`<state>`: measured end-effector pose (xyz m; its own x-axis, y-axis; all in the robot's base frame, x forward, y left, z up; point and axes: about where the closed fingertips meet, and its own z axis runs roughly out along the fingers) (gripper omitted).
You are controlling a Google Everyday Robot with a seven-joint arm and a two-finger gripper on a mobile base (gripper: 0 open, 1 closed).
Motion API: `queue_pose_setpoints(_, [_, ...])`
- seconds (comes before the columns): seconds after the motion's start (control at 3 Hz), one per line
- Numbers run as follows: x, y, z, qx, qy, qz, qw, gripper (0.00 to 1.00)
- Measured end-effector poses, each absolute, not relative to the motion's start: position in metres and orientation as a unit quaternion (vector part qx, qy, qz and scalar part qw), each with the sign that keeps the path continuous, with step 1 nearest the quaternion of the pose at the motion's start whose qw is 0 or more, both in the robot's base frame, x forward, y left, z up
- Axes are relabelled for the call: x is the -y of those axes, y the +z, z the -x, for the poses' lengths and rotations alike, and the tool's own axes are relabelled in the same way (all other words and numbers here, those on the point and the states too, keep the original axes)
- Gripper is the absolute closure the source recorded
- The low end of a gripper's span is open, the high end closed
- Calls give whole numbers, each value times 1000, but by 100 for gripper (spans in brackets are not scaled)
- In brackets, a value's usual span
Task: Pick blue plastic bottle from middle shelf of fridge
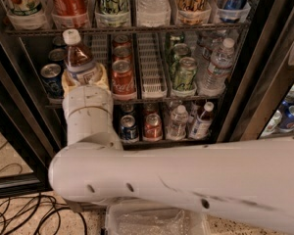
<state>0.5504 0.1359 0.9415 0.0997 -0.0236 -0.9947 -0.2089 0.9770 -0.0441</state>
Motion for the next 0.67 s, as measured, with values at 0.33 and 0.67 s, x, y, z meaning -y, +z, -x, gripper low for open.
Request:
queue_pose_setpoints(0.33, [-98, 922, -556, -672, 80, 89, 731, 100])
queue_pose_setpoints(0.67, [-74, 903, -550, -680, 106, 78, 721, 100])
